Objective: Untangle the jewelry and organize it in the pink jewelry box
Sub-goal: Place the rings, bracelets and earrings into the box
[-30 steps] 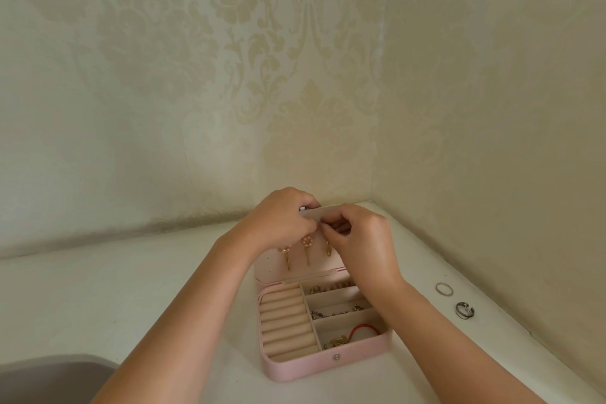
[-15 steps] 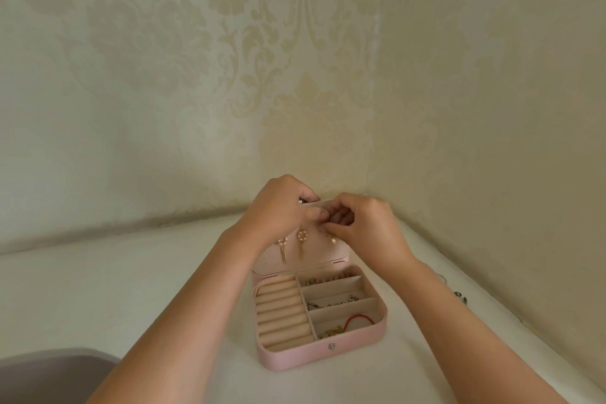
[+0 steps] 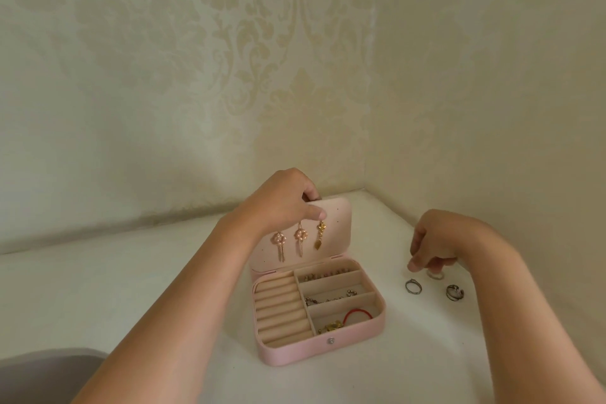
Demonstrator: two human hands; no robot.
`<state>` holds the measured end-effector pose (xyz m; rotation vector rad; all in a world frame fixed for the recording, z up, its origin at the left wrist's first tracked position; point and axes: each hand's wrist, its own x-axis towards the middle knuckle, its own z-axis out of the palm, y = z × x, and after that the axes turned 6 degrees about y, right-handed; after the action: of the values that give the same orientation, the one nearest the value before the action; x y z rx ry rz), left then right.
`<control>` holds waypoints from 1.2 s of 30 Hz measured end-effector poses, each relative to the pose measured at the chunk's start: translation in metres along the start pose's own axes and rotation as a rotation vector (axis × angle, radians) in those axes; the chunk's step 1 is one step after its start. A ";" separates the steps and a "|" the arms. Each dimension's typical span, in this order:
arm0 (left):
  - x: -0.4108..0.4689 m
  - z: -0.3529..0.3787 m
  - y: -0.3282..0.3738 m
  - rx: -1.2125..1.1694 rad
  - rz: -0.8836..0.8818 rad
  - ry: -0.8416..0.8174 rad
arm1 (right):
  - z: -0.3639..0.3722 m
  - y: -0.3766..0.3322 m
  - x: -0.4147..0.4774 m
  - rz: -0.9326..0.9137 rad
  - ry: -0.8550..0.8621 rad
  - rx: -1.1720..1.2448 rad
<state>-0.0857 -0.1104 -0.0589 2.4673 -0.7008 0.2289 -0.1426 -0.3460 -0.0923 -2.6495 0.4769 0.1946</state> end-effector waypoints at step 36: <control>-0.053 0.035 -0.067 -0.637 -0.482 0.468 | 0.025 -0.012 0.013 -0.141 -0.142 -0.236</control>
<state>-0.0943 -0.0596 -0.1358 1.7968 0.0389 0.3200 -0.1280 -0.3286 -0.1125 -2.8585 0.2321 0.4153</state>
